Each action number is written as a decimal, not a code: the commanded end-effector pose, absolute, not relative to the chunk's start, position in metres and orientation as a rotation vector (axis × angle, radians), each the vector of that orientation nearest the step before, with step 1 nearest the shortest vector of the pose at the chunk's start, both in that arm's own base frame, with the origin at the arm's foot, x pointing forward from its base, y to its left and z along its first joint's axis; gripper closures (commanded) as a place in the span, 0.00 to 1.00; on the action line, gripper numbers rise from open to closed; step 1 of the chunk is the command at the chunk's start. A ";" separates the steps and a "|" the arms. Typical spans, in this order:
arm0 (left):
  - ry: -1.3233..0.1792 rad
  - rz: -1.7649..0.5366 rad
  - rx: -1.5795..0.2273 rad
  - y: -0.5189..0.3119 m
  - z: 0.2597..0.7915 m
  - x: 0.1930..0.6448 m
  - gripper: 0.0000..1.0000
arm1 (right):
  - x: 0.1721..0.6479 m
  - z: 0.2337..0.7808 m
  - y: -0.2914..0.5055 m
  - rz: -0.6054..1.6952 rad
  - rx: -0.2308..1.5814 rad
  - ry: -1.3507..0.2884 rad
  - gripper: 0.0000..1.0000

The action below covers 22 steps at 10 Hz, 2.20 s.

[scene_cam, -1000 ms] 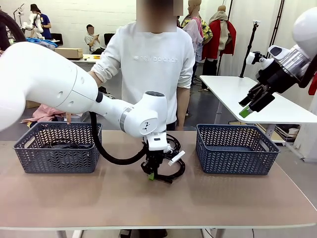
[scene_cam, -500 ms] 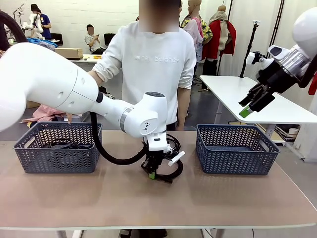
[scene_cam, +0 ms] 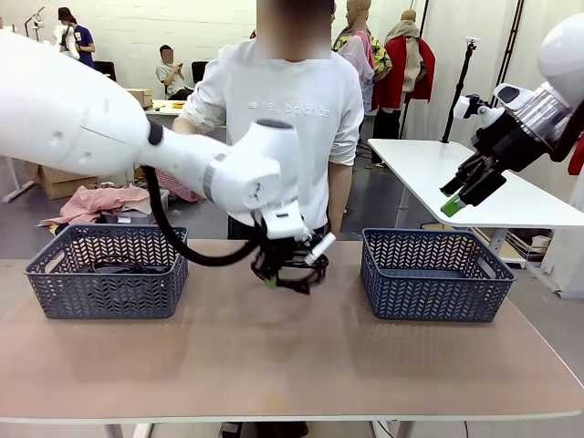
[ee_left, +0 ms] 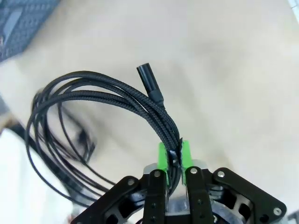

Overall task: Organize the cables according to human instructions.
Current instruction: Pick up a bundle of cables and place it in the basket indicated by the human.

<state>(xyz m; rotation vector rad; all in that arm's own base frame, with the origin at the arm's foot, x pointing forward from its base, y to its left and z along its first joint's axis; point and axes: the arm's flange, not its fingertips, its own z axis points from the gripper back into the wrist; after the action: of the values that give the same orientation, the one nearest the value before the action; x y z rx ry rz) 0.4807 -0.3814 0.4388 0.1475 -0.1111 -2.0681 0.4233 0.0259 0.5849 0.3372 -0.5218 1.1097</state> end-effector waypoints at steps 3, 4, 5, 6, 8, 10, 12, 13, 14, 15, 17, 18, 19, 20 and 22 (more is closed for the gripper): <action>-0.134 -1.813 0.275 -0.281 0.511 0.476 1.00 | 0.424 0.588 0.026 1.110 0.333 -0.522 0.00; -0.147 -1.740 0.287 -0.255 0.522 0.476 1.00 | 0.424 0.588 0.026 1.110 0.333 -0.522 0.00; -0.154 -1.672 0.281 -0.226 0.531 0.477 1.00 | 0.424 0.588 0.026 1.110 0.333 -0.522 0.00; -0.148 -1.596 0.272 -0.196 0.537 0.478 1.00 | 0.424 0.588 0.026 1.110 0.333 -0.522 0.00; -0.147 -1.485 0.258 -0.155 0.537 0.479 1.00 | 0.424 0.588 0.026 1.110 0.333 -0.522 0.00; -0.161 -1.389 0.222 -0.118 0.523 0.483 1.00 | 0.424 0.588 0.026 1.110 0.333 -0.522 0.00; -0.162 -1.318 0.178 -0.094 0.499 0.485 1.00 | 0.424 0.588 0.026 1.110 0.333 -0.522 0.00; -0.154 -1.294 0.169 -0.088 0.487 0.486 1.00 | 0.424 0.588 0.026 1.110 0.333 -0.522 0.00; -0.158 -1.268 0.165 -0.081 0.477 0.488 1.00 | 0.424 0.588 0.026 1.110 0.333 -0.522 0.00; -0.166 -1.259 0.154 -0.078 0.468 0.490 1.00 | 0.424 0.588 0.026 1.110 0.333 -0.522 0.00; -0.174 -1.260 0.156 -0.074 0.457 0.494 1.00 | 0.424 0.588 0.026 1.110 0.333 -0.522 0.00; -0.185 -1.255 0.161 -0.072 0.455 0.496 1.00 | 0.424 0.588 0.026 1.110 0.333 -0.522 0.00; -0.191 -1.255 0.156 -0.071 0.453 0.499 1.00 | 0.424 0.588 0.026 1.110 0.333 -0.522 0.00; -0.195 -1.249 0.163 -0.070 0.452 0.501 1.00 | 0.424 0.588 0.026 1.110 0.333 -0.522 0.00; -0.186 -1.266 0.135 -0.069 0.452 0.502 0.68 | 0.424 0.588 0.026 1.110 0.333 -0.522 0.00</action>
<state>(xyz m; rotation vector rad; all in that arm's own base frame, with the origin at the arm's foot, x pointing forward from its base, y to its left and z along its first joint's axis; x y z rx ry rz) 0.5016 -0.0740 0.4506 0.1543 -0.1659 -1.2656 0.4233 0.0258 0.5850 0.3375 -0.5223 1.1096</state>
